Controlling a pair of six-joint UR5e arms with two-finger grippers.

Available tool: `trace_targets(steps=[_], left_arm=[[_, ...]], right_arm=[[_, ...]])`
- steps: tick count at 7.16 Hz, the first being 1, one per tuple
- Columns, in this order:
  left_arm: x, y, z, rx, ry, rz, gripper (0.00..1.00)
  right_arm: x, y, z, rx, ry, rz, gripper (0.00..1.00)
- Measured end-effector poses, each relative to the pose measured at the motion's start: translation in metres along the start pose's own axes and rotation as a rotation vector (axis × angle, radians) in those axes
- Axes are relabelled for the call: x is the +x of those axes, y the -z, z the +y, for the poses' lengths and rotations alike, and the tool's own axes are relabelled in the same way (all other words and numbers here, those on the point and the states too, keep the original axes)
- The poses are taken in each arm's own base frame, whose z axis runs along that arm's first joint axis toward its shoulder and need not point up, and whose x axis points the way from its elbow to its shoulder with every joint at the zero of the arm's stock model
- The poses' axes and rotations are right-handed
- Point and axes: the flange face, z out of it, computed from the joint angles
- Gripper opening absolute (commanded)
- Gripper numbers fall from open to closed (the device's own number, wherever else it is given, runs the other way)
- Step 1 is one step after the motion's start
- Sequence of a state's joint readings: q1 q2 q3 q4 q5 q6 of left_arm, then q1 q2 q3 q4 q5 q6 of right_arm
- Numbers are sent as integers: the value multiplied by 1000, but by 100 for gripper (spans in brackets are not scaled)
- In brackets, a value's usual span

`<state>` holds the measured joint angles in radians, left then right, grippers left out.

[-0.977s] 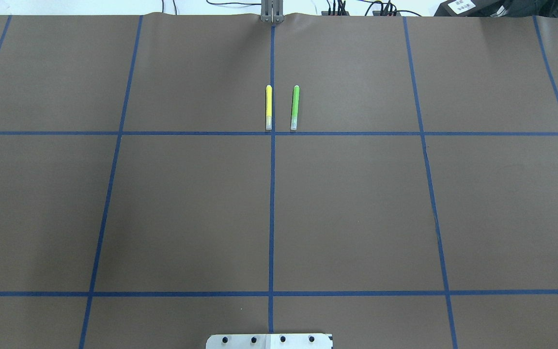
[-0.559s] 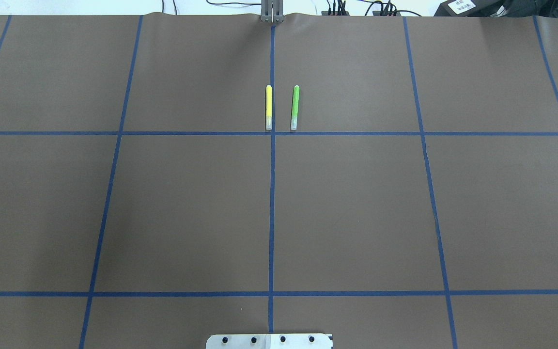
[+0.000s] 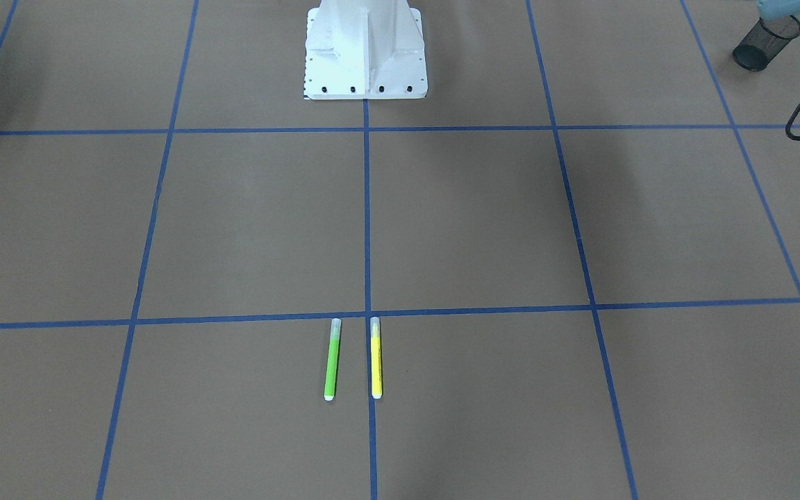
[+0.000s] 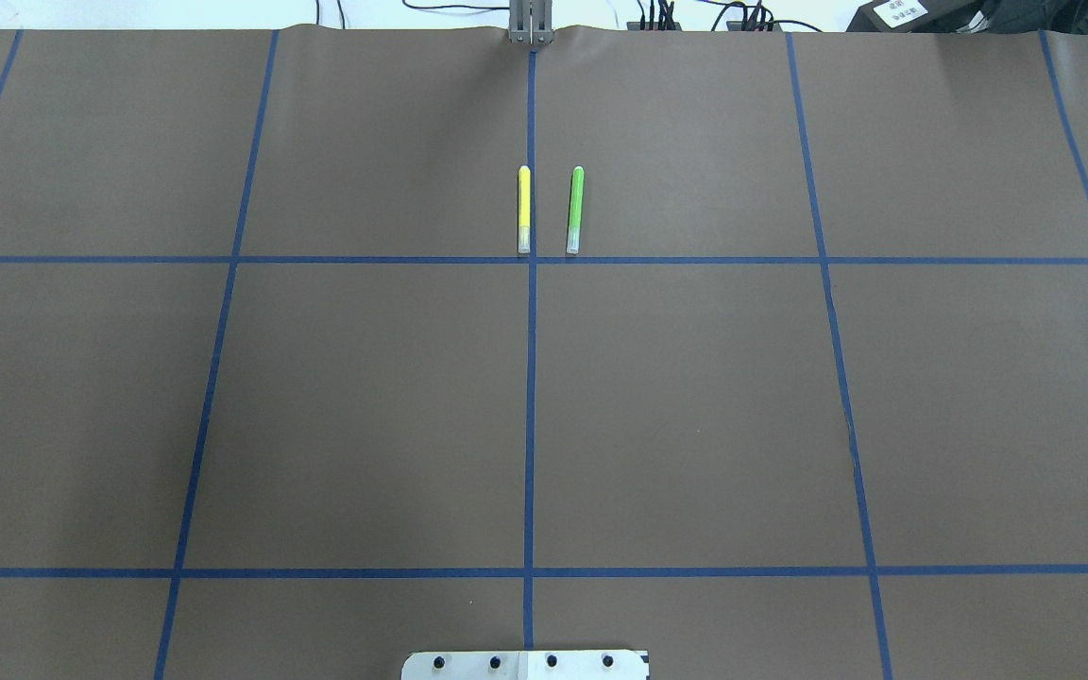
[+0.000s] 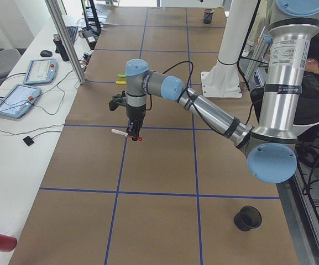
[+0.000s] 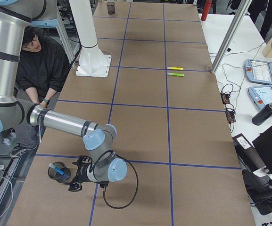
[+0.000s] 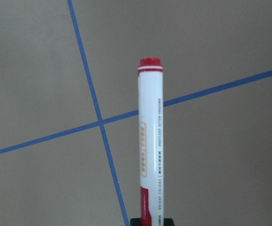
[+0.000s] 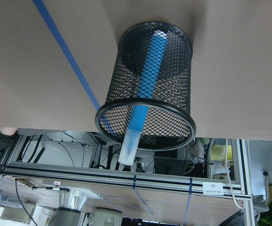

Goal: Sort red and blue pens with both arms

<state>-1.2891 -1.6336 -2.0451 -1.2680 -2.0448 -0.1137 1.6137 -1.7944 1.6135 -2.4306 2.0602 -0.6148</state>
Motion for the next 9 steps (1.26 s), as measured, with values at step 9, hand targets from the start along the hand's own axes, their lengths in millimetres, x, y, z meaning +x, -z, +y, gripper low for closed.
trace_targets(steps=[9], left_arm=[[-114,-123,202,-437,398,121,0]], right_arm=[[-168,201,-109,638,-93,35,99]])
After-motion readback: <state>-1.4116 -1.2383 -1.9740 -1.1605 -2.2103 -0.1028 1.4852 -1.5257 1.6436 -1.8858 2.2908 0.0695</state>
